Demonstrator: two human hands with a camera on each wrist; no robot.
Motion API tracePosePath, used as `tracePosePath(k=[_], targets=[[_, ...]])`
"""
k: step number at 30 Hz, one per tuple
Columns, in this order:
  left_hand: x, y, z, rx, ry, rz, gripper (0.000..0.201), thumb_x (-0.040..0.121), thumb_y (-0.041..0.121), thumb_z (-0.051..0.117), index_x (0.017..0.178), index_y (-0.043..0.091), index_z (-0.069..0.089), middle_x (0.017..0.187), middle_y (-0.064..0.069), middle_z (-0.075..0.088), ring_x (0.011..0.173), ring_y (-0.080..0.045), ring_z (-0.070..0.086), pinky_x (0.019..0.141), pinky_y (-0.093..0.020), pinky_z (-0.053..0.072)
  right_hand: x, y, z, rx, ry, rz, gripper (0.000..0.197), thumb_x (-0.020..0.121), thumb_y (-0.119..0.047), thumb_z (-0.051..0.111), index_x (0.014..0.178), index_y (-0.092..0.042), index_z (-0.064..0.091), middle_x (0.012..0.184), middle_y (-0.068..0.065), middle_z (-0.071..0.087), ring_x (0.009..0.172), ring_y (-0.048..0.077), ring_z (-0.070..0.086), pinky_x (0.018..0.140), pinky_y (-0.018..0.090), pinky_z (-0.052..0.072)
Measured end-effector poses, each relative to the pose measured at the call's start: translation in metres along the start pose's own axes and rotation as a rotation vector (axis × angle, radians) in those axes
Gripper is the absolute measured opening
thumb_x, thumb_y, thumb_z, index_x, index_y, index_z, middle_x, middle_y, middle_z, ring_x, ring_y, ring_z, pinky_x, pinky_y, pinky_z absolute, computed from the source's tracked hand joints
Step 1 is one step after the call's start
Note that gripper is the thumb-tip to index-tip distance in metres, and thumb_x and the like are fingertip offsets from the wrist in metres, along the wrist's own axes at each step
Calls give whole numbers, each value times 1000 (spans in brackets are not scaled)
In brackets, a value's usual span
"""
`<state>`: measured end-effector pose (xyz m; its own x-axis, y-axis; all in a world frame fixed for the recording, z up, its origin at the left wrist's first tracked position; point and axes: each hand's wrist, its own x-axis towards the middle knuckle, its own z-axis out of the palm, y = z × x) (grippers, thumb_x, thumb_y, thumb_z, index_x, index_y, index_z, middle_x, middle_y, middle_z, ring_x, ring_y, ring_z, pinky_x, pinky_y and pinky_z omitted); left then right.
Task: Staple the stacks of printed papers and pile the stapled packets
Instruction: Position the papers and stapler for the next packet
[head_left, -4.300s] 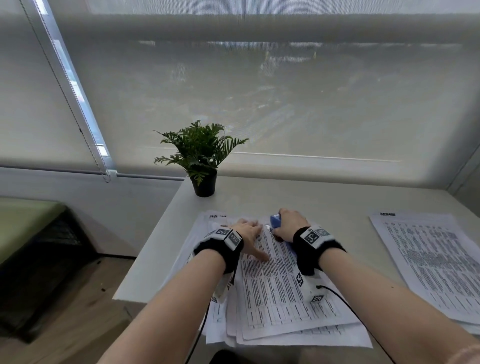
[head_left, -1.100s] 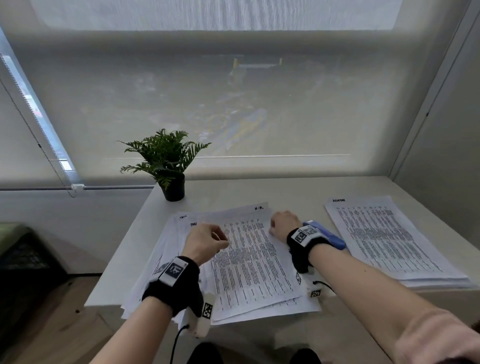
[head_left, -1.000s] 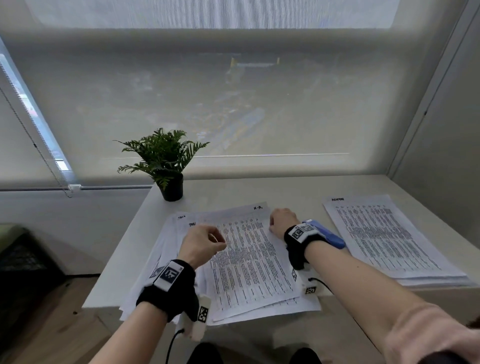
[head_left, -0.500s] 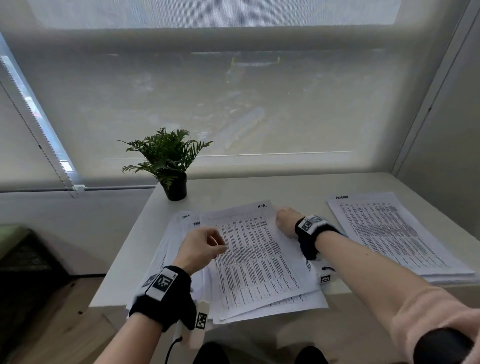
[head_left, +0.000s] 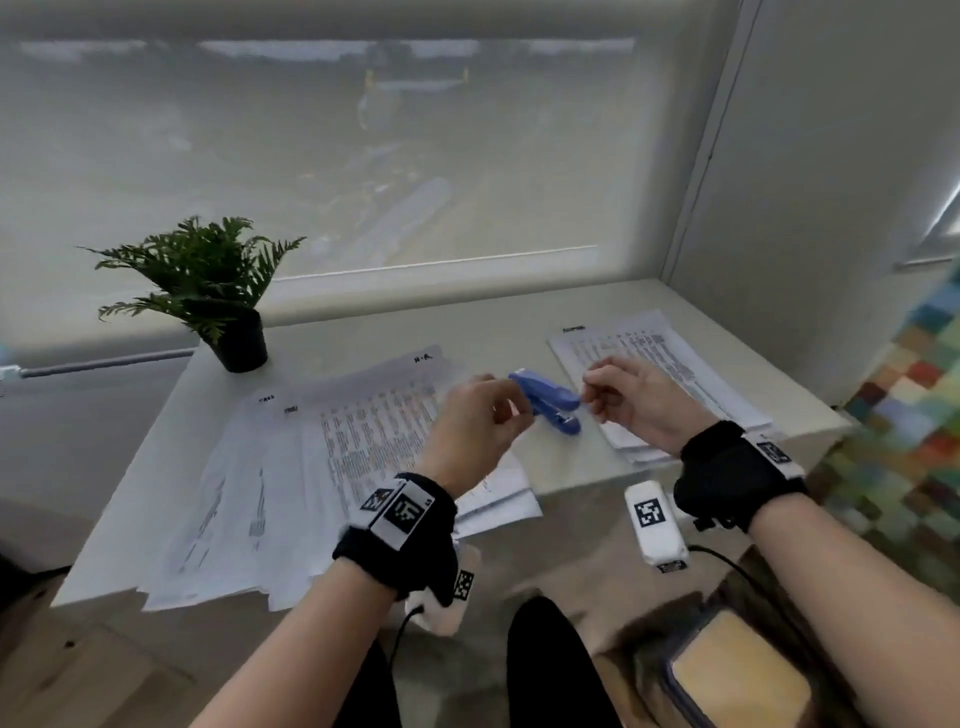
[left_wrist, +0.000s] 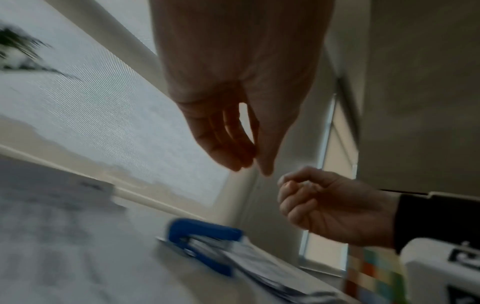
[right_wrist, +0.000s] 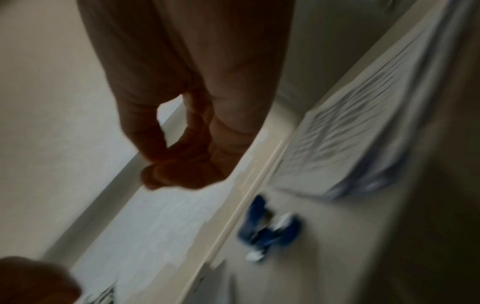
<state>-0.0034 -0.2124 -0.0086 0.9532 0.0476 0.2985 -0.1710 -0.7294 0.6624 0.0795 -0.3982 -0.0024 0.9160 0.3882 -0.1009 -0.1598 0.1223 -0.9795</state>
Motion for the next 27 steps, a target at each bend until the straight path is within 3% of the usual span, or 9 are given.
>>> tracePosePath(k=[4, 8, 12, 14, 17, 20, 23, 25, 27], targets=[[-8, 53, 81, -21, -525, 183, 5, 79, 14, 70, 83, 12, 71, 68, 6, 56, 56, -4, 46, 56, -14, 36, -51, 29, -85, -52, 4, 188, 23, 92, 4, 47, 74, -8, 55, 55, 4, 60, 44, 10, 56, 44, 16, 47], [-20, 66, 178, 113, -926, 182, 8, 77, 11, 69, 85, 10, 71, 71, -6, 71, 41, 4, 50, 48, -7, 40, -85, 98, -162, -74, 236, 416, 20, 96, -5, 46, 77, -8, 52, 63, 10, 57, 43, 14, 53, 43, 22, 42], [-25, 70, 261, 332, -1137, 185, 8, 83, 5, 61, 87, 4, 68, 55, 0, 50, 63, -24, 52, 60, -27, 41, -116, 191, -220, -291, 401, 722, 14, 96, -15, 51, 86, -7, 54, 75, 9, 59, 61, 20, 52, 57, 29, 42], [-23, 66, 300, 403, -1214, 181, 11, 84, 2, 60, 92, 0, 68, 65, -8, 52, 68, -24, 51, 61, -28, 40, -129, 233, -243, -383, 397, 876, 15, 96, -16, 51, 84, -7, 52, 70, 9, 57, 57, 20, 49, 54, 28, 40], [-18, 53, 357, 408, -1285, 107, 6, 85, 2, 61, 80, 1, 65, 73, -14, 56, 70, -28, 56, 57, -30, 43, -134, 285, -264, -443, 358, 997, 28, 95, -10, 49, 70, -10, 38, 57, 5, 40, 48, 18, 33, 50, 28, 31], [-15, 38, 414, 395, -1373, 53, 9, 89, 7, 59, 90, 4, 67, 98, -16, 62, 87, -30, 60, 72, -31, 44, -126, 325, -277, -611, 321, 997, 28, 95, -12, 49, 69, -9, 43, 61, 3, 41, 52, 15, 38, 54, 26, 37], [-22, 14, 470, 407, -1335, -60, 17, 93, 11, 53, 91, -1, 64, 104, -18, 64, 93, -33, 61, 80, -37, 48, -117, 357, -286, -687, 366, 990, 34, 96, -12, 44, 62, -14, 40, 61, 4, 38, 50, 14, 30, 56, 27, 30], [-30, -2, 501, 438, -1294, -127, 24, 94, 9, 50, 108, -5, 63, 115, -22, 64, 105, -37, 60, 92, -43, 51, -112, 373, -289, -662, 374, 991, 19, 98, -12, 43, 89, -9, 60, 82, 11, 57, 61, 15, 42, 65, 27, 35], [-38, -18, 529, 454, -1274, -175, 28, 95, 9, 48, 118, -4, 59, 123, -21, 60, 114, -36, 58, 98, -42, 48, -109, 390, -293, -632, 414, 939, 27, 97, -13, 46, 120, -6, 58, 115, 15, 62, 89, 22, 55, 80, 29, 40]])
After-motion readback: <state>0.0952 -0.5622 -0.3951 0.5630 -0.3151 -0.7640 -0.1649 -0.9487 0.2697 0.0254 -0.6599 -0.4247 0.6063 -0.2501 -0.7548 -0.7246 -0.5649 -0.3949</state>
